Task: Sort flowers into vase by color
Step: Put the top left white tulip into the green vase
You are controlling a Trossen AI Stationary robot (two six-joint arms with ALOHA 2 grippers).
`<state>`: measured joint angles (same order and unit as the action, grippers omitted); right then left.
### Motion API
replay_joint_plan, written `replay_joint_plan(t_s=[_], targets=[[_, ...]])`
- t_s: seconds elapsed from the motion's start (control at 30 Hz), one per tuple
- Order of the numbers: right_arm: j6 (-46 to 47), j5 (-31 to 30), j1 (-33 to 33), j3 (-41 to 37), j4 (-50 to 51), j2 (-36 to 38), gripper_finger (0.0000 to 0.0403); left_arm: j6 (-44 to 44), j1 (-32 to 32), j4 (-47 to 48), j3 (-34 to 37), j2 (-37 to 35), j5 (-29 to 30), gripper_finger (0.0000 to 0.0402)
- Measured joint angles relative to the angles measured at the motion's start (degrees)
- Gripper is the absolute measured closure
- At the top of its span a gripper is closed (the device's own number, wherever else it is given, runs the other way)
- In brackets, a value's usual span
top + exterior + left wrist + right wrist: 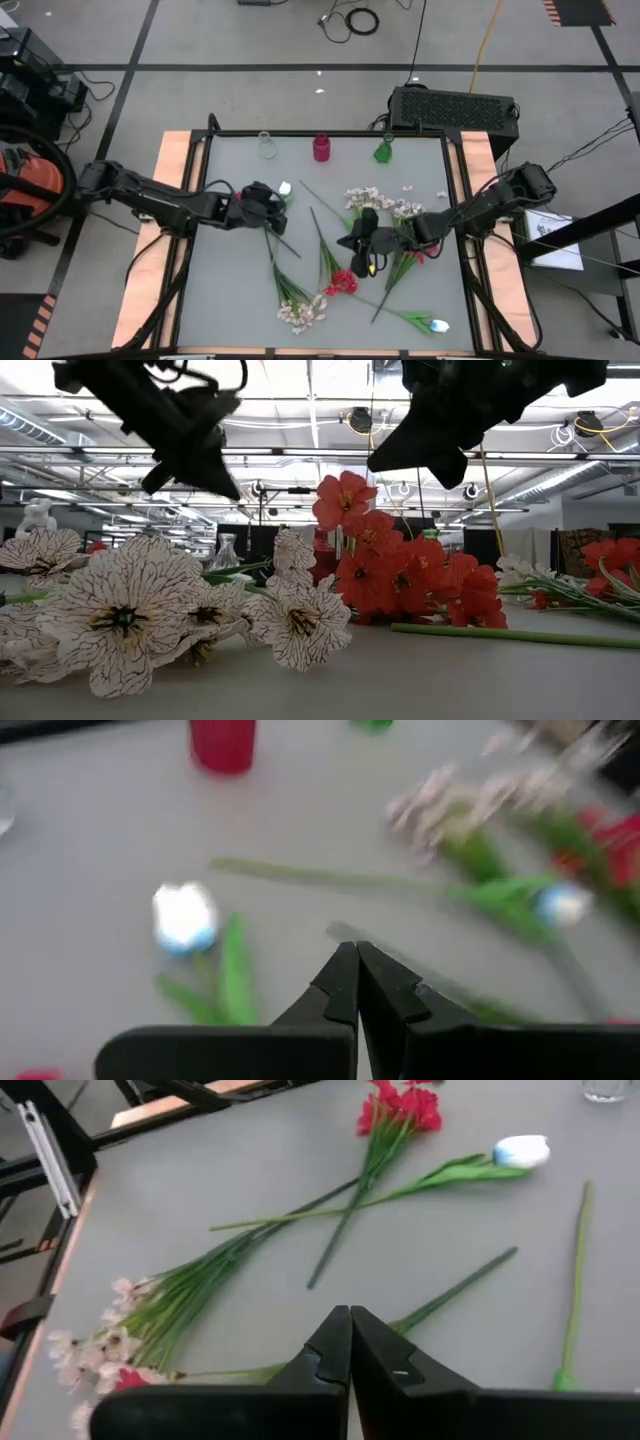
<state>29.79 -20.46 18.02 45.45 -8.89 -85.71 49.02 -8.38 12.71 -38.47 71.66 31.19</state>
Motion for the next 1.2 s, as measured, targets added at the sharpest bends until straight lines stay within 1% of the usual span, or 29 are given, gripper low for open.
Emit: replay_joint_plan(t_s=[0.1,0.17,0.23,0.33,0.4,0.47,0.53,0.67,0.77,1.2], targets=[[1.9,4.0,-0.8,0.1,-1.7,0.0,0.0403,0.2,0.0,0.3,0.0,2.1,-3.1,0.0385],[2.4,7.4,-1.2,1.5,-1.7,0.0,0.0403,0.2,0.1,0.4,0.0,3.2,-4.9,0.0367],[2.4,9.4,-1.2,3.6,-1.5,0.0,0.0403,0.8,0.1,0.4,0.0,4.1,-5.8,0.0342],[2.4,10.0,-1.1,5.8,-0.9,0.0,0.0403,1.7,0.1,0.6,0.0,4.9,-6.2,0.03],[2.5,10.0,-0.9,7.1,-0.5,0.0,0.0403,1.9,0.1,0.9,0.0,5.2,-8.0,0.0275],[2.2,10.0,-0.7,8.3,-0.8,0.0,0.0403,3.3,0.0,0.9,0.0,5.1,-10.3,0.0255],[1.1,10.1,-0.7,8.9,-0.5,0.0,0.0403,4.7,-0.3,1.5,0.0,5.1,-11.2,0.0242],[-0.8,10.1,-0.8,9.5,-0.3,0.0,0.0403,7.6,-1.2,4.3,0.0,5.6,-9.4,0.0236],[-1.3,10.2,-1.4,9.5,0.3,0.0,0.0403,10.0,-2.2,6.0,0.0,6.7,-9.1,0.0235],[-2.0,10.4,-2.6,9.5,3.0,0.0,0.0403,10.8,-2.4,2.9,0.0,16.0,-10.3,0.0235]])
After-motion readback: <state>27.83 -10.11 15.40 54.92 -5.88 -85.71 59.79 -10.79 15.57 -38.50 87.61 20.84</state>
